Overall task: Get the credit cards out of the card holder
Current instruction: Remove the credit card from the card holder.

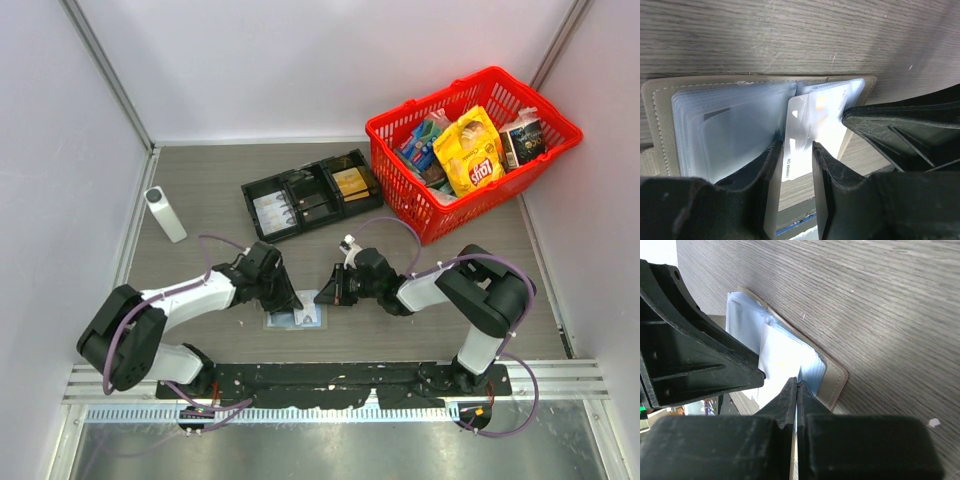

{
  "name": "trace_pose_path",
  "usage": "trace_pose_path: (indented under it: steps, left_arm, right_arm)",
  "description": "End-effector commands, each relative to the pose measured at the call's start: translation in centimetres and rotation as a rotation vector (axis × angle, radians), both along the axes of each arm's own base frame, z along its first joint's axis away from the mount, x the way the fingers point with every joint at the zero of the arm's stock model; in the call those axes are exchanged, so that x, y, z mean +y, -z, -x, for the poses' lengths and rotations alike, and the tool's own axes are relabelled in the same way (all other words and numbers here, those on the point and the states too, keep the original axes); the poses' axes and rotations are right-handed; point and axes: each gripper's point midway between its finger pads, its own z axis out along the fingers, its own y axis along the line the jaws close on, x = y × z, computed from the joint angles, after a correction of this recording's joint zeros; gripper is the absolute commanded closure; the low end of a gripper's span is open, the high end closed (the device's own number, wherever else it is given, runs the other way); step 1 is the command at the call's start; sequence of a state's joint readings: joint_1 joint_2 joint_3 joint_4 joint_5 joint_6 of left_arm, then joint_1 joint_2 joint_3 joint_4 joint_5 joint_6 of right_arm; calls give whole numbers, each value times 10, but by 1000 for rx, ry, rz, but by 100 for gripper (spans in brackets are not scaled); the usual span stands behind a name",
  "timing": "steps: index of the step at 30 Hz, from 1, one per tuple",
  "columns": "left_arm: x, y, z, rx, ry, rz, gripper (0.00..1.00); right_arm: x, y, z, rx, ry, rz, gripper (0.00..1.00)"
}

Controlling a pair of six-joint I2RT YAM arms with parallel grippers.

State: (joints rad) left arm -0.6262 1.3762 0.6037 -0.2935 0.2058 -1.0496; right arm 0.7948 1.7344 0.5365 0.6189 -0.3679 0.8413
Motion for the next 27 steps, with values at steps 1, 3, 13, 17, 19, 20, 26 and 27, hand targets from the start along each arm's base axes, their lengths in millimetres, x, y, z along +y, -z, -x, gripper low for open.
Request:
trace_pose_path:
  steps: [1, 3, 13, 17, 19, 20, 26, 27]
  left_arm:
    - [15, 1, -5, -62, -48, -35, 67]
    - [15, -4, -7, -88, -58, -16, 70]
    - [9, -21, -14, -182, -77, 63, 71]
    - [10, -14, -9, -130, -62, 32, 70]
    - [7, -15, -7, -110, -49, 44, 70]
    - [6, -17, -5, -99, -45, 49, 70]
    - [0, -30, 4, -48, -12, 70, 68]
    - [1, -30, 6, -38, -13, 67, 67]
  right_arm:
    - [-39, 53, 21, 93, 24, 208, 97]
    - [-39, 54, 21, 96, 24, 208, 98]
    - [-39, 54, 22, 97, 28, 205, 98]
    - [-39, 54, 21, 96, 30, 204, 97]
    - [-39, 53, 21, 93, 30, 204, 98]
    - [-39, 53, 21, 95, 31, 205, 98]
    - [-39, 53, 21, 97, 30, 206, 98]
    - [-39, 54, 21, 97, 30, 209, 98]
